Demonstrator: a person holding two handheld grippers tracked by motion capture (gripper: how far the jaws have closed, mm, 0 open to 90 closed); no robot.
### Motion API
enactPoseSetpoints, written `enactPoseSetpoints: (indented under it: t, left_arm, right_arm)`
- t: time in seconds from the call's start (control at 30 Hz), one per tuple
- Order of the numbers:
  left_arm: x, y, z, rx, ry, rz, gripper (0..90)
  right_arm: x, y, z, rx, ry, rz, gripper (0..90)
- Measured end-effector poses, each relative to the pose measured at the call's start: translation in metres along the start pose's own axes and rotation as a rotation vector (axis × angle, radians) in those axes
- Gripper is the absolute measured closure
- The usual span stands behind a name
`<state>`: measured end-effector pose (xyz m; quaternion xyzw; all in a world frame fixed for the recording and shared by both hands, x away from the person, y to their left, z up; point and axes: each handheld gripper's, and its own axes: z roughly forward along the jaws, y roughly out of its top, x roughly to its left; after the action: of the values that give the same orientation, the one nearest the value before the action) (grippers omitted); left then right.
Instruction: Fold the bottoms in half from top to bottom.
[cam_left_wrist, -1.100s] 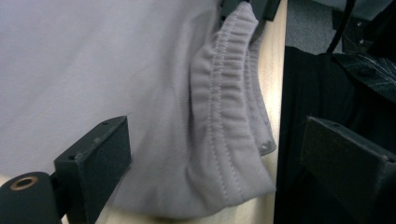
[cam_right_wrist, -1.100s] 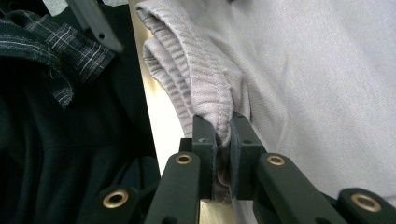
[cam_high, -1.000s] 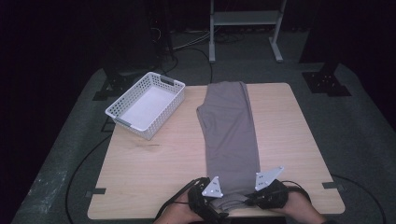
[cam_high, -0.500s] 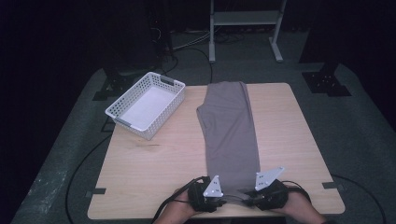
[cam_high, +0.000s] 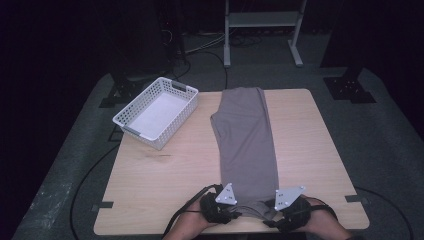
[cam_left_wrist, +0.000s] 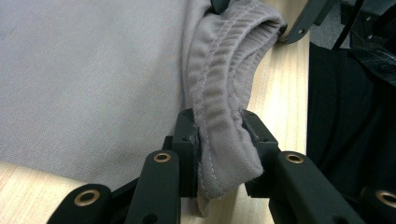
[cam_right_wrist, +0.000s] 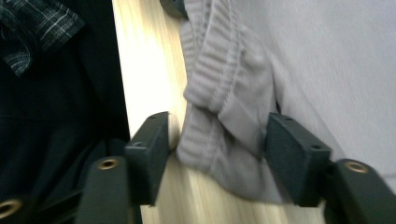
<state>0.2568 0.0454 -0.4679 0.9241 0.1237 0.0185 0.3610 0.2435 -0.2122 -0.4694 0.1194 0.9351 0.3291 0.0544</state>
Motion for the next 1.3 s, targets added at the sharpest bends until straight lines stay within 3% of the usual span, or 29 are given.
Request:
enactPoseSetpoints:
  t: [0.1, 0.2, 0.23, 0.3, 0.47, 0.6, 0.77, 0.87, 0.97, 1.03, 1.07, 1.13, 1.17, 1.2, 1.3]
  left_arm:
    - [0.001, 0.0, 0.0, -0.001, -0.005, -0.007, 70.8]
    - [0.001, -0.001, -0.001, -0.004, -0.012, -0.014, 71.0]
    - [0.002, -0.001, -0.002, 0.004, -0.02, -0.021, 71.3]
    - [0.002, -0.001, -0.002, 0.007, -0.023, -0.027, 73.1]
    - [0.0, 0.001, -0.005, 0.013, -0.035, -0.033, 76.5]
    - [-0.002, 0.011, -0.023, -0.044, -0.047, -0.036, 76.9]
    - [0.0, 0.02, -0.037, -0.088, -0.028, -0.013, 76.7]
    - [0.012, 0.029, -0.044, -0.118, -0.001, -0.008, 76.7]
    - [0.02, 0.034, -0.044, -0.129, 0.019, -0.009, 76.5]
    - [0.036, 0.04, -0.04, -0.138, 0.052, -0.026, 76.3]
    - [0.036, 0.04, -0.04, -0.138, 0.052, -0.026, 76.2]
    - [0.053, 0.042, -0.031, -0.135, 0.084, -0.047, 76.2]
    - [0.053, 0.042, -0.031, -0.135, 0.084, -0.047, 76.1]
    - [0.064, 0.043, -0.022, -0.119, 0.112, -0.047, 76.1]
    - [0.077, 0.042, -0.008, -0.089, 0.137, -0.056, 75.9]
  right_arm:
    - [0.001, 0.002, 0.001, -0.017, 0.0, -0.005, 64.6]
    - [0.002, 0.003, 0.002, -0.023, -0.002, 0.007, 70.2]
    - [0.001, 0.004, 0.002, -0.022, 0.013, 0.041, 81.6]
    - [0.0, 0.006, 0.002, -0.023, 0.028, 0.056, 85.5]
    - [-0.001, 0.008, 0.0, -0.021, 0.05, 0.062, 86.4]
    - [-0.003, 0.01, -0.014, -0.095, 0.064, 0.103, 86.3]
    - [-0.008, 0.017, -0.026, -0.158, 0.03, 0.088, 86.2]
    - [-0.016, 0.022, -0.032, -0.184, 0.001, 0.082, 86.1]
    - [-0.027, 0.028, -0.034, -0.193, -0.045, 0.084, 86.1]
    - [-0.037, 0.031, -0.033, -0.194, -0.073, 0.093, 86.1]
    - [-0.037, 0.031, -0.033, -0.194, -0.073, 0.093, 86.1]
    - [-0.053, 0.033, -0.028, -0.18, -0.11, 0.109, 86.0]
    - [-0.058, 0.033, -0.025, -0.171, -0.121, 0.117, 86.0]
    - [-0.063, 0.033, -0.022, -0.16, -0.13, 0.124, 86.0]
    - [-0.076, 0.032, -0.012, -0.12, -0.157, 0.139, 86.0]
